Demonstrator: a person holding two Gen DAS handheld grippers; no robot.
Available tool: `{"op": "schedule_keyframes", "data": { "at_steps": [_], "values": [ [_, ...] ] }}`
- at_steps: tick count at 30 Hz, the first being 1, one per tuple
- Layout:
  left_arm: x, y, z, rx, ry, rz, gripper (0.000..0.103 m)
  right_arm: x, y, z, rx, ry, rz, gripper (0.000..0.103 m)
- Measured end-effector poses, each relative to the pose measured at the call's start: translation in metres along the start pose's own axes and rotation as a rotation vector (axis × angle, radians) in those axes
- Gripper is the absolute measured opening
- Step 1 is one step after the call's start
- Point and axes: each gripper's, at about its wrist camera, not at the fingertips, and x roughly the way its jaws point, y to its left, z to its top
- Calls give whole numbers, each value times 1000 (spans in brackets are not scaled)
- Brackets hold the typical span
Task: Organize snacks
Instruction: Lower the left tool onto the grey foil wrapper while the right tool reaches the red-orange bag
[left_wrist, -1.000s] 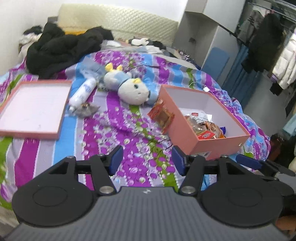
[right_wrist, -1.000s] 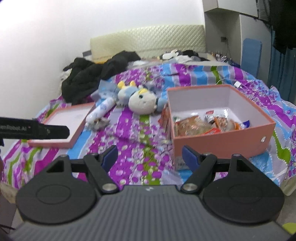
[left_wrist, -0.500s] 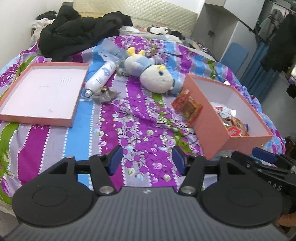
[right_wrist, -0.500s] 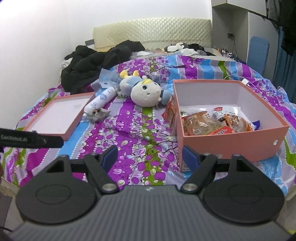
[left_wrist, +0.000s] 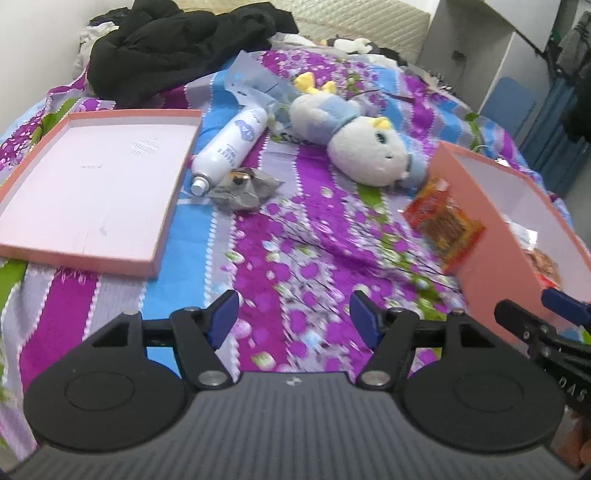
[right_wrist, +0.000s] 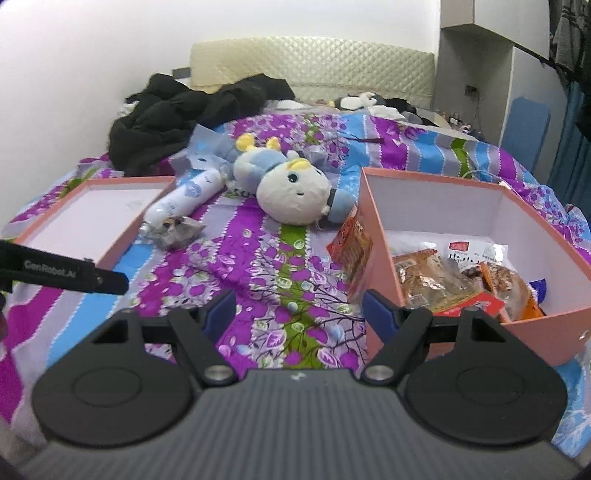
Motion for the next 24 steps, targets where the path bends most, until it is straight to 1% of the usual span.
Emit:
{"op": "schedule_keyframes", "data": {
  "at_steps": [1,6,7,9,11,13,16,19,21,23,24],
  "values": [
    [8,3,4,-1,-1,10,72,7,3,-1,11,2,-15,74],
    [52,23,33,-2,-18,58,73,49,16,-12,86,1,-117,73],
    [60,26,39,0,-20,65,73,58,17,-13,107,-1,-145,70],
    [77,30,49,9,-26,71,73,75,22,-17,131,-7,-213,70],
    [92,33,59,25,-43,75,73,92,24,-21,181,-8,-284,68],
    [104,34,66,34,-51,93,73,104,25,-22,219,-10,-356,68],
    [122,40,76,18,-54,84,73,120,28,-22,256,-27,-432,67],
    [135,47,84,29,-64,76,73,132,30,-18,280,-38,-493,67],
    [147,55,89,1,-35,59,72,139,31,-16,286,-42,-537,67],
    [153,60,92,-19,-23,28,72,145,28,-13,309,-34,-572,67],
    [156,61,93,-17,-16,20,72,147,28,-13,315,-31,-571,66]
  ]
}}
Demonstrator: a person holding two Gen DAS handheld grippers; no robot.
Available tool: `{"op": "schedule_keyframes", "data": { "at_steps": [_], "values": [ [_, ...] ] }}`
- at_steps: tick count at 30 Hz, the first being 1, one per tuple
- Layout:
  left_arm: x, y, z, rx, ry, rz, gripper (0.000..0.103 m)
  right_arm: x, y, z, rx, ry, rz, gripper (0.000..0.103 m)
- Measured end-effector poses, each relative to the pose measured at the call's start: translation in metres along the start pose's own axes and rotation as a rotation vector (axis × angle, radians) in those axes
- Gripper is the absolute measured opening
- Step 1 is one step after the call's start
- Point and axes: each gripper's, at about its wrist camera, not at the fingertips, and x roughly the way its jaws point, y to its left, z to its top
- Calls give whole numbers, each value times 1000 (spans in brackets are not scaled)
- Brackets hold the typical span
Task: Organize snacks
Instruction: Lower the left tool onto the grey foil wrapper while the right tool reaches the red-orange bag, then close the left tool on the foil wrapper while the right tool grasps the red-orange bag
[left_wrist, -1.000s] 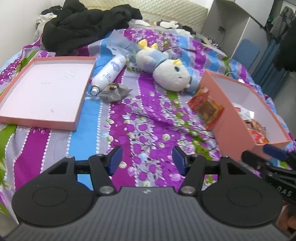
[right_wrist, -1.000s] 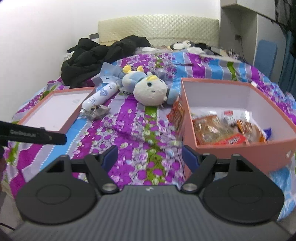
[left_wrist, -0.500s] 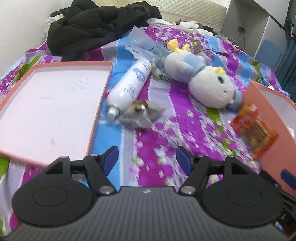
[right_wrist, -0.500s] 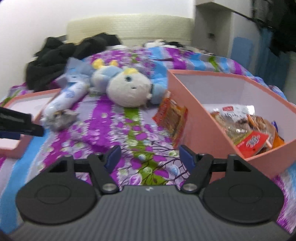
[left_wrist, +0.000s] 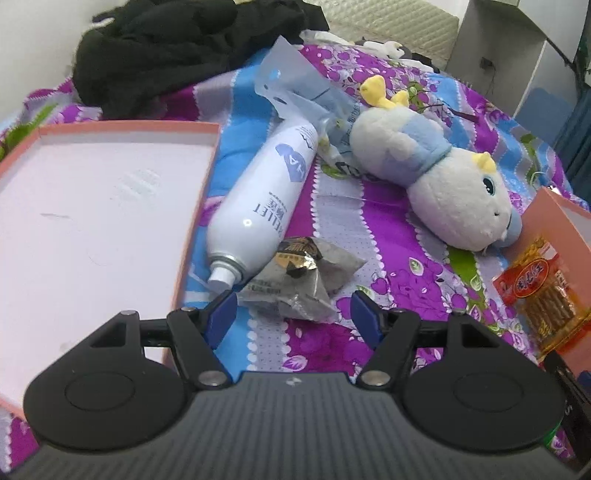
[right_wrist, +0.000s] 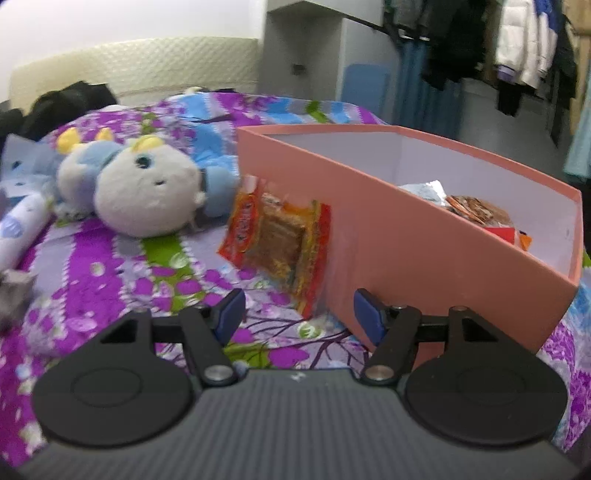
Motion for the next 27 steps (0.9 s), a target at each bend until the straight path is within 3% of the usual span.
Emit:
{"op": "schedule_keyframes", "data": {
  "at_steps": [6,14,15,18,19,23,27],
  "values": [
    [11,-5,0,20,9,-20,72,13,10,3,20,15,-24,66],
    [16,-8,3,19,-2,-14,61,27,14,6,-1,40,50,67],
    [17,-7,3,14,-4,-12,58,29,14,7,-3,46,61,64],
    [19,-3,6,-7,-5,-6,51,42,11,8,6,105,102,34],
    [19,-2,6,-13,-4,-5,49,46,10,9,10,117,103,30],
    [20,1,8,-26,-8,-6,40,52,9,12,7,116,135,19],
    [20,1,6,-29,-16,-7,31,46,11,15,-5,101,187,18]
  ]
}}
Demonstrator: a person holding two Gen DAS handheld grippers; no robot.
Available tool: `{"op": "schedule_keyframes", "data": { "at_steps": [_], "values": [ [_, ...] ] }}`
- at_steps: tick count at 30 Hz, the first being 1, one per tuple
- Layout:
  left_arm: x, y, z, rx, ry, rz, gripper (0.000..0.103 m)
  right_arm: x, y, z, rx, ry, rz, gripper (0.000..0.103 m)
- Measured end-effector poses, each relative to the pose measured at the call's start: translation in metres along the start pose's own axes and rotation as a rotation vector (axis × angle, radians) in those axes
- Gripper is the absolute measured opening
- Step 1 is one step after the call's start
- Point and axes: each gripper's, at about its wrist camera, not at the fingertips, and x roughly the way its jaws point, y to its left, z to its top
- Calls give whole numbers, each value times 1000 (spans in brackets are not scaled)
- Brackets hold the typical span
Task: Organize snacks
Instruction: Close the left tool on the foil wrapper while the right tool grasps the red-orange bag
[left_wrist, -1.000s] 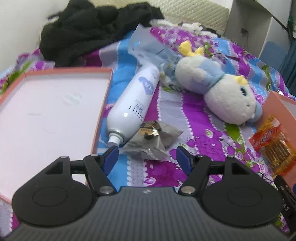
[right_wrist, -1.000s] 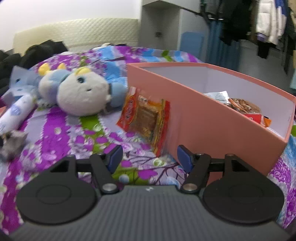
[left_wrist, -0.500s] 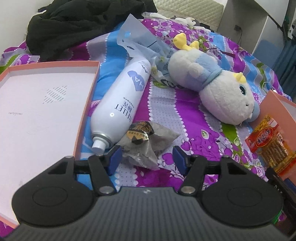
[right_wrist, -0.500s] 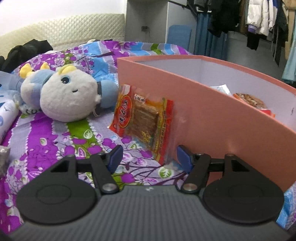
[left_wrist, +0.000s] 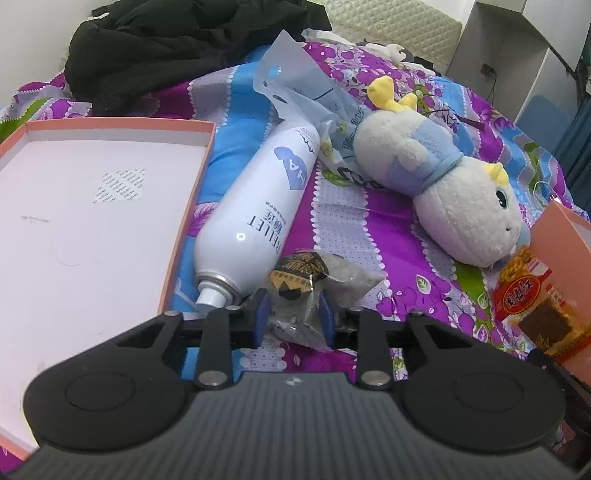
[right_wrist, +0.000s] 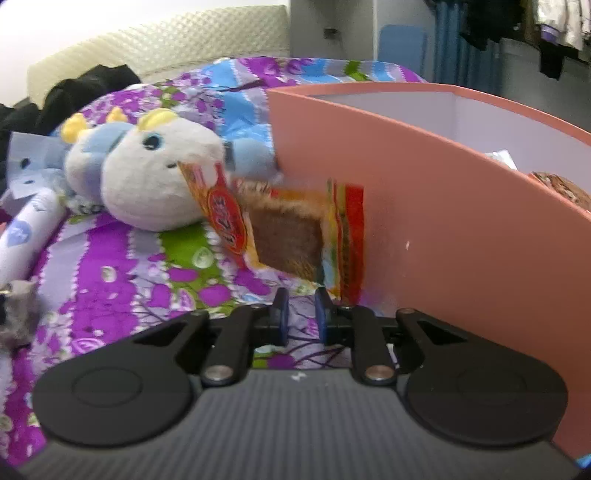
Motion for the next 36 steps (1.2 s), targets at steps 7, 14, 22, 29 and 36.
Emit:
{"op": "schedule_keyframes", "data": {
  "at_steps": [7,14,22,29,36],
  "values": [
    [-11,0,-10,-19,-6,-25,8,-31,16,0,-160,-12,100,27],
    [-23,-3,-23,-10,-12,-35,7,-69,18,-6,-318,-8,247,54],
    [-34,-2,-39,-24,-14,-32,7,-81,9,-5,-372,-43,328,77],
    [-37,-1,-39,-35,-11,-28,7,-12,19,-8,-450,94,269,62],
    [-37,-4,-39,-31,-6,-16,7,-3,24,-11,-481,111,322,33]
  ]
}}
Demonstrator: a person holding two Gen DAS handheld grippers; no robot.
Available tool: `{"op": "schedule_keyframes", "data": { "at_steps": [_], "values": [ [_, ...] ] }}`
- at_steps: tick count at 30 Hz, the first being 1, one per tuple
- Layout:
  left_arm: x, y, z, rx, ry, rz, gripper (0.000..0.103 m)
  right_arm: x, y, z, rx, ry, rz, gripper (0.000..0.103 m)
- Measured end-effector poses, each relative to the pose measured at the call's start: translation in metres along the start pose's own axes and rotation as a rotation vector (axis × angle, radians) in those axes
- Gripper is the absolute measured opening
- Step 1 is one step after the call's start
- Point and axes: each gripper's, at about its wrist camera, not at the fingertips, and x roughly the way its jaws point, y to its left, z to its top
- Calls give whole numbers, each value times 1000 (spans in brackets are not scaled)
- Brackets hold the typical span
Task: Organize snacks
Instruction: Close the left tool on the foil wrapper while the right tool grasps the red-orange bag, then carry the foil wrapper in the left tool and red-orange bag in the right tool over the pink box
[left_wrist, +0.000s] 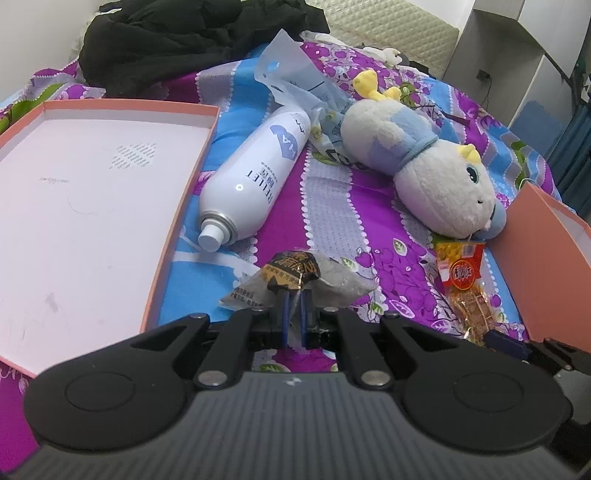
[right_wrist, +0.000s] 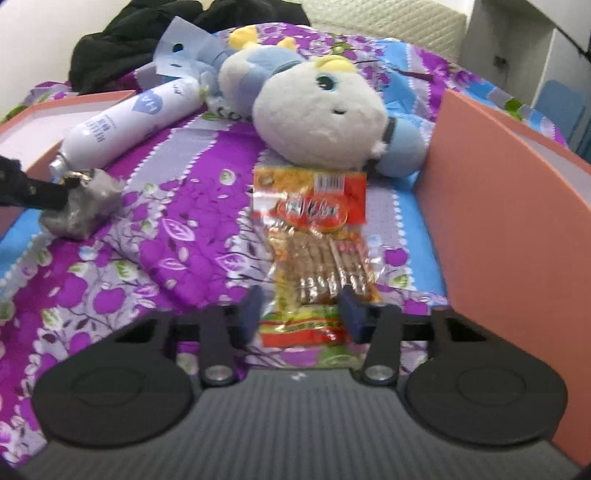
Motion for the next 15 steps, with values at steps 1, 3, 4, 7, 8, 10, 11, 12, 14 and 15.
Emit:
{"op": "schedule_keyframes", "data": {
  "at_steps": [1,3,4,7,8,10,11,12,14,15],
  "values": [
    [-1,0,1,-6,3,1,7,-1,1,2,9,3,15,10],
    [-4,-2,1,1,5,9,7,-5,2,4,26,11,13,10],
    [-6,-4,1,5,8,14,7,-9,2,5,25,9,16,9],
    [-15,-7,-5,9,7,21,7,-21,4,0,15,-1,23,9],
    [-19,-7,-8,3,9,24,7,-28,4,-2,11,-6,24,9],
    [-28,-8,-14,-15,11,22,7,-41,2,-7,20,-13,31,9],
    [-34,-9,-18,-22,10,23,7,-48,2,-10,22,-15,36,9],
    [-40,-10,-22,-26,8,24,7,-57,2,-13,23,-20,42,9],
    [-53,-13,-33,-35,5,25,7,-73,3,-20,20,-24,61,9],
    [-58,-15,-38,-40,7,25,7,-81,4,-24,19,-25,74,9]
  ]
}}
